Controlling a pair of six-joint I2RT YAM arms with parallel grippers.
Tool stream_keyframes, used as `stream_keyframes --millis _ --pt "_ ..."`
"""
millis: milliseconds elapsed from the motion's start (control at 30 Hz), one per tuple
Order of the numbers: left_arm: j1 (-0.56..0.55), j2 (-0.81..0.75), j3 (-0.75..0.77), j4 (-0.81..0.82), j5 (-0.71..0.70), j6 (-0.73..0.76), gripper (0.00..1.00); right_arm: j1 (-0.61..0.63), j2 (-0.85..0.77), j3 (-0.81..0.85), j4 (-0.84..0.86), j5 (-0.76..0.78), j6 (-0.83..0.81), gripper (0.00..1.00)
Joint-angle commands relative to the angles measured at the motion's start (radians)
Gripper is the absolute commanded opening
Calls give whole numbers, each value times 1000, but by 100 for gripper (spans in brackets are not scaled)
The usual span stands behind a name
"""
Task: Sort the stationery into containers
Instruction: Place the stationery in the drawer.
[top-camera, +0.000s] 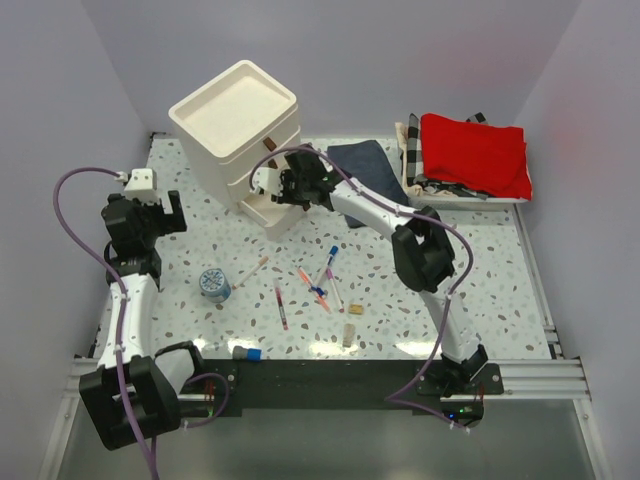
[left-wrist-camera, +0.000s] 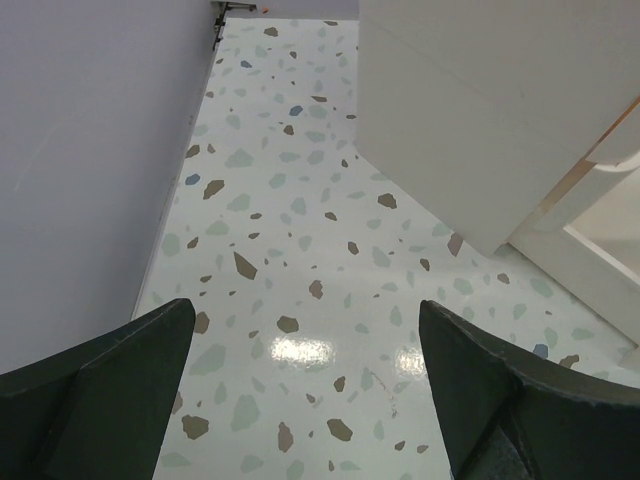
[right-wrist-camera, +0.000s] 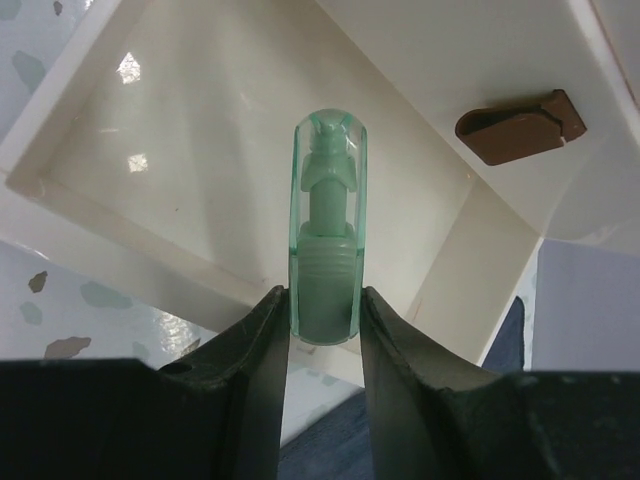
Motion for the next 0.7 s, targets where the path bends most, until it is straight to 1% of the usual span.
stream_keyframes --millis 0,33,100,133,233,333,400,433,467,533,567,600,667 --pt "10 8 9 36 -3 -6 99 1 -47 -3 105 38 17 38" --pt "10 8 5 40 -2 -6 99 1 -85 -50 123 44 19 43" --pt "11 15 0 56 26 4 99 1 -129 -106 187 46 31 47" --pt "13 17 -9 65 32 6 99 -1 -172 -153 198 49 35 52" --pt "13 14 -32 108 32 -5 99 1 -229 -224 206 50 60 55" --pt "11 2 -46 136 32 -13 99 -1 -310 -293 175 55 100 55" --pt "13 -15 -48 140 32 -11 99 -16 -387 -327 96 32 167 55" --pt "13 -20 -48 140 32 -9 99 -22 -410 -347 45 14 184 54" --pt "11 -26 -49 137 32 -9 99 -28 -429 -356 -75 -26 196 54" --pt "11 -41 -55 137 32 -8 99 -34 -488 -431 -197 -55 224 52" --pt "13 -47 -57 140 34 -6 99 -34 -514 -472 -216 -71 226 50" --pt "13 -55 -61 142 34 -3 99 -34 -578 -574 -216 -63 242 49" --pt "14 -64 -71 145 31 -3 99 -34 -649 -684 -178 -33 255 50"
